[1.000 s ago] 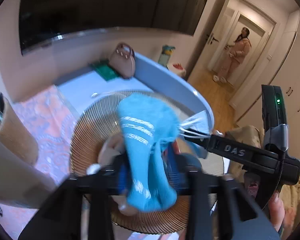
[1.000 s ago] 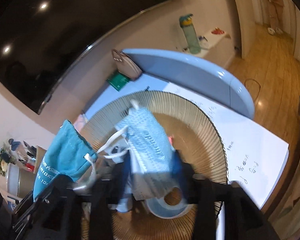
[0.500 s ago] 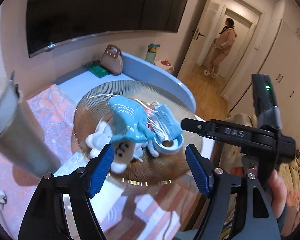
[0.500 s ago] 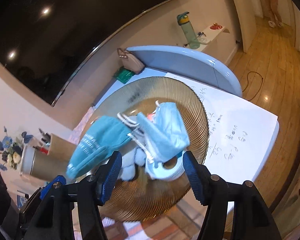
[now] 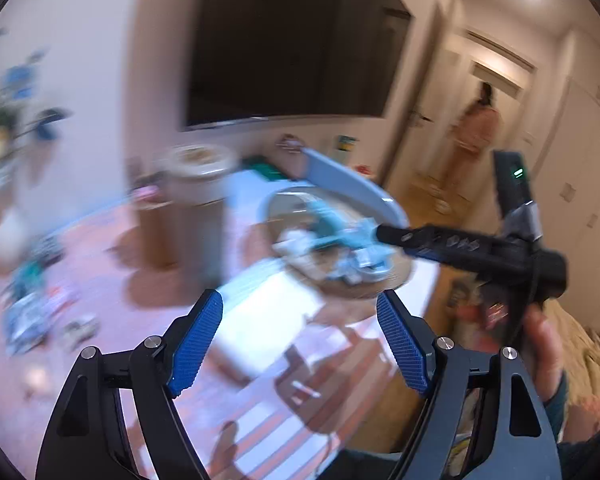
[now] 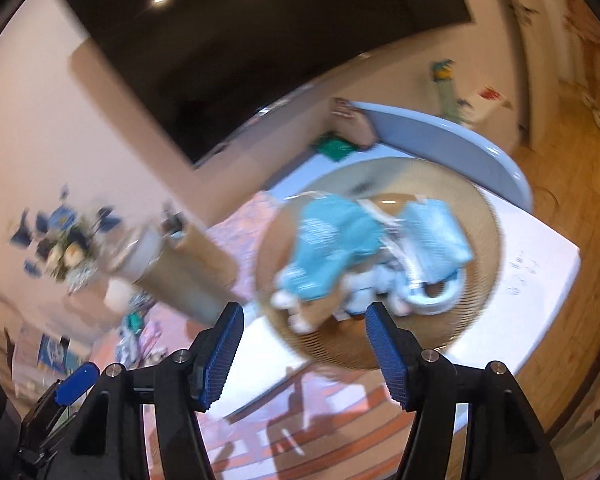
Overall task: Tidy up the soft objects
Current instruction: 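Return both grippers to the bed toward the soap bar and small white item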
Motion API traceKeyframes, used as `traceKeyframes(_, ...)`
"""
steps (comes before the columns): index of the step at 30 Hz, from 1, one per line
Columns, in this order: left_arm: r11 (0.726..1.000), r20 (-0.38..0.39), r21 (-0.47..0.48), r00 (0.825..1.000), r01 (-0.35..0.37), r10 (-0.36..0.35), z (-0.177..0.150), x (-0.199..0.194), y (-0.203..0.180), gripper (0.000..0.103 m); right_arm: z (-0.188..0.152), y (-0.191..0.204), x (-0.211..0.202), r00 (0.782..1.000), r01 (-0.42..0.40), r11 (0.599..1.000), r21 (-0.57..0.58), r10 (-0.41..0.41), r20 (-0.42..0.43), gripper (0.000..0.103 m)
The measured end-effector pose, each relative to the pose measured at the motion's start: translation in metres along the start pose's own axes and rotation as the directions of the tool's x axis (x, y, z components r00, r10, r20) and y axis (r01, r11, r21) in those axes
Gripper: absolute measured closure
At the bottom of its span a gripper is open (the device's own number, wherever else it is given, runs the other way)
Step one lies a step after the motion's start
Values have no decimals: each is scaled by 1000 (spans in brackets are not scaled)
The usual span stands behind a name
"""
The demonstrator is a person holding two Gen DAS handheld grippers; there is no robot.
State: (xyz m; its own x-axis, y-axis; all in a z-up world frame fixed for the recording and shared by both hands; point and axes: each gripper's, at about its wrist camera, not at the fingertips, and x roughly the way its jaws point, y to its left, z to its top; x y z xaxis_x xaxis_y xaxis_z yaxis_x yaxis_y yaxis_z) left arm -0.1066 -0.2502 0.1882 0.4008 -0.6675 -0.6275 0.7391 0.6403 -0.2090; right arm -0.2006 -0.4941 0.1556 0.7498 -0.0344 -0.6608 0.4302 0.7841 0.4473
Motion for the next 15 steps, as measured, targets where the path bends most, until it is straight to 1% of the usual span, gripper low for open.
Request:
traceKeyframes(2,998,20,-12,998,-58,58,-10,-22,19,25,-8,34,0,1000,-18,996,-82,19,8,41)
traceKeyframes(3,994,40,-25,993,-110,111,-16,-40,35,25,-12,47,0,1000,-23,993,-115,25,14,41)
traceKeyframes(4,989,52,-36,988,-142,144,-18,-53,46,25,-18,66,0,999,-33,987,-159,36,18,41)
traceKeyframes(6,976,81,-77,974,-204,210,-23,-80,70,25,-30,100,3,998,-62,967,-248,67,8,41)
traceKeyframes(8,956,105,-146,957,-255,272,-28,-108,99,24,-44,134,9,996,-89,939,-333,90,-14,41)
traceKeyframes(9,942,110,-185,947,-280,303,-29,-119,114,23,-52,151,14,994,-108,920,-377,104,-31,41)
traceKeyframes(10,919,108,-237,931,-316,348,-31,-132,131,23,-60,167,20,992,-129,899,-417,118,-52,41)
traceKeyframes(11,902,104,-270,921,-337,375,-34,-140,142,23,-68,185,27,989,-147,878,-456,127,-75,41)
traceKeyframes(12,872,94,-327,906,-365,414,-37,-150,158,23,-75,200,34,987,-162,857,-490,132,-95,41)
traceKeyframes(13,849,80,-370,897,-378,434,-40,-155,171,23,-81,210,39,985,-174,840,-514,137,-109,41)
traceKeyframes(14,835,71,-397,894,-381,442,-45,-157,180,23,-86,222,45,982,-187,821,-539,143,-123,41)
traceKeyframes(15,816,55,-442,897,-371,438,-51,-156,194,23,-92,236,54,980,-195,799,-568,140,-139,41)
